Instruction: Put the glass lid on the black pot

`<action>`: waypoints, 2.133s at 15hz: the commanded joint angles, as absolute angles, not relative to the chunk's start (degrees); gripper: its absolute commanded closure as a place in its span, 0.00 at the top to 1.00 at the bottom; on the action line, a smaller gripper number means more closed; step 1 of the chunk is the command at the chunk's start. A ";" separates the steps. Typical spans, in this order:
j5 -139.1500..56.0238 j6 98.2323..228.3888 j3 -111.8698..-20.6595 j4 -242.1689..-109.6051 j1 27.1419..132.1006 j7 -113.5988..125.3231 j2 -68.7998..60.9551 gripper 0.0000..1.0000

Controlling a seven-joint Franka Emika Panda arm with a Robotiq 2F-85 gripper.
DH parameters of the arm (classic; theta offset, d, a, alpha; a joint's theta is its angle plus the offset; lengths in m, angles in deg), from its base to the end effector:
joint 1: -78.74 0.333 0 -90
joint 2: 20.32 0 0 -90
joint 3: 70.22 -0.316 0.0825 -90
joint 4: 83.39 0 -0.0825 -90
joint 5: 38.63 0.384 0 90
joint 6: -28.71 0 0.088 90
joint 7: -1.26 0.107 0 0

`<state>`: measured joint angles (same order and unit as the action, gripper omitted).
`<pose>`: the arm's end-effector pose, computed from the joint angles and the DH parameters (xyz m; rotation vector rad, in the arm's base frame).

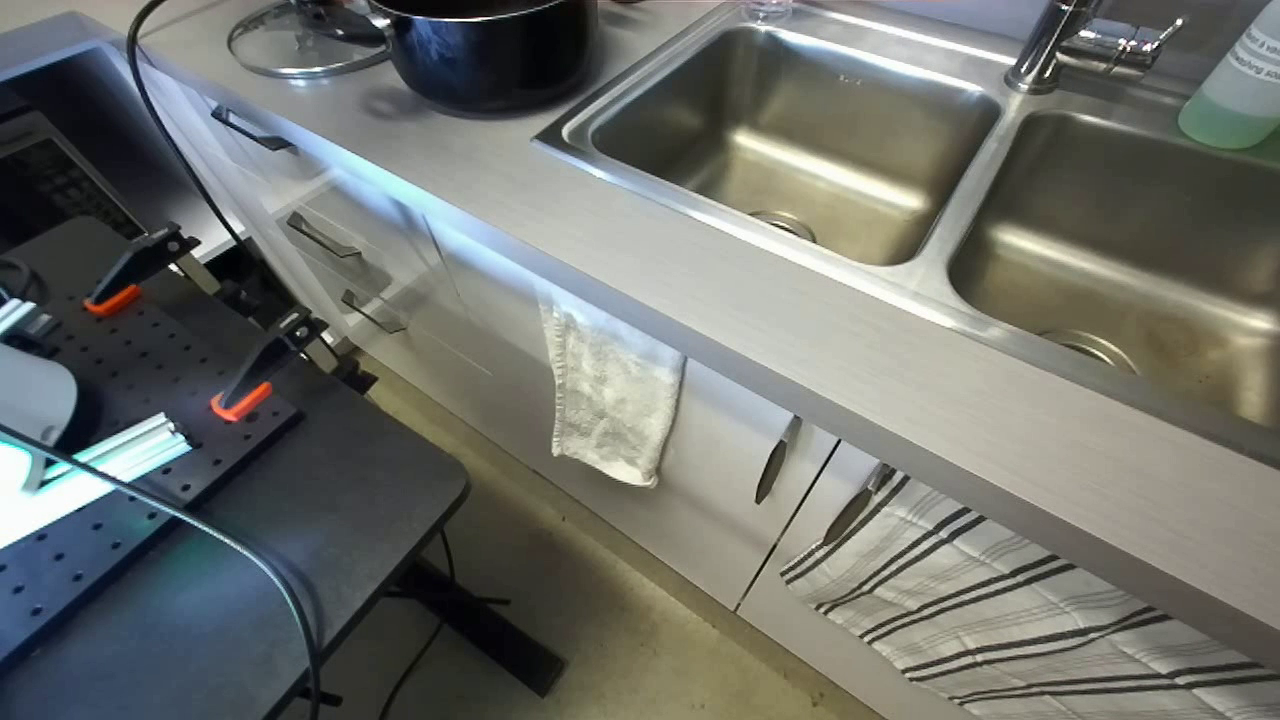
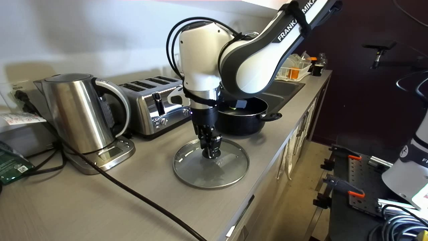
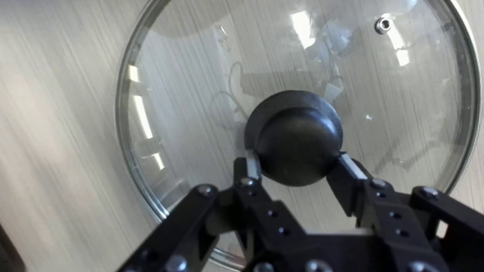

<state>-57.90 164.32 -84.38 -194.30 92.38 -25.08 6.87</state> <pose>0.5537 0.2803 0.2432 2.5245 1.6607 -0.0257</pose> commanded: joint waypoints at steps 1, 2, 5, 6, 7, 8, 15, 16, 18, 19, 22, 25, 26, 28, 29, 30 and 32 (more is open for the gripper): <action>-55.20 163.25 -86.73 -195.12 91.71 -28.29 3.59 0.23; -54.80 163.51 -87.27 -195.42 91.64 -28.85 2.95 0.23; -53.95 163.59 -88.67 -196.22 91.73 -29.78 0.00 0.23; -53.66 163.52 -88.97 -196.32 91.74 -30.14 -0.79 0.23; -53.45 162.97 -89.14 -196.27 91.86 -30.22 -1.73 0.23; -53.55 162.55 -89.18 -196.34 92.01 -30.22 -2.73 0.23; -54.87 157.58 -88.41 -196.70 92.57 -29.43 -9.75 0.23; -55.12 156.84 -88.19 -196.65 92.61 -29.17 -10.47 0.23; -55.10 154.87 -87.71 -196.48 92.41 -29.06 -12.02 0.23; -55.21 153.75 -87.31 -196.38 92.25 -28.85 -12.73 0.23; -55.44 151.48 -85.87 -196.64 91.54 -28.29 -14.48 0.23; -55.14 149.33 -84.13 -197.36 90.26 -28.17 -15.86 0.23; -55.24 148.86 -83.47 -197.76 89.76 -27.80 -16.32 0.23; -55.40 148.09 -82.09 -198.61 88.67 -27.10 -17.10 0.23; -55.41 147.90 -81.31 -199.22 88.00 -26.71 -17.56 0.23; -55.39 147.70 -80.66 -199.64 87.46 -26.42 -17.82 0.23; -55.27 147.44 -79.16 -200.44 86.14 -25.47 -18.25 0.23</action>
<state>-55.50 148.82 -80.75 -198.43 87.28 -27.12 -15.17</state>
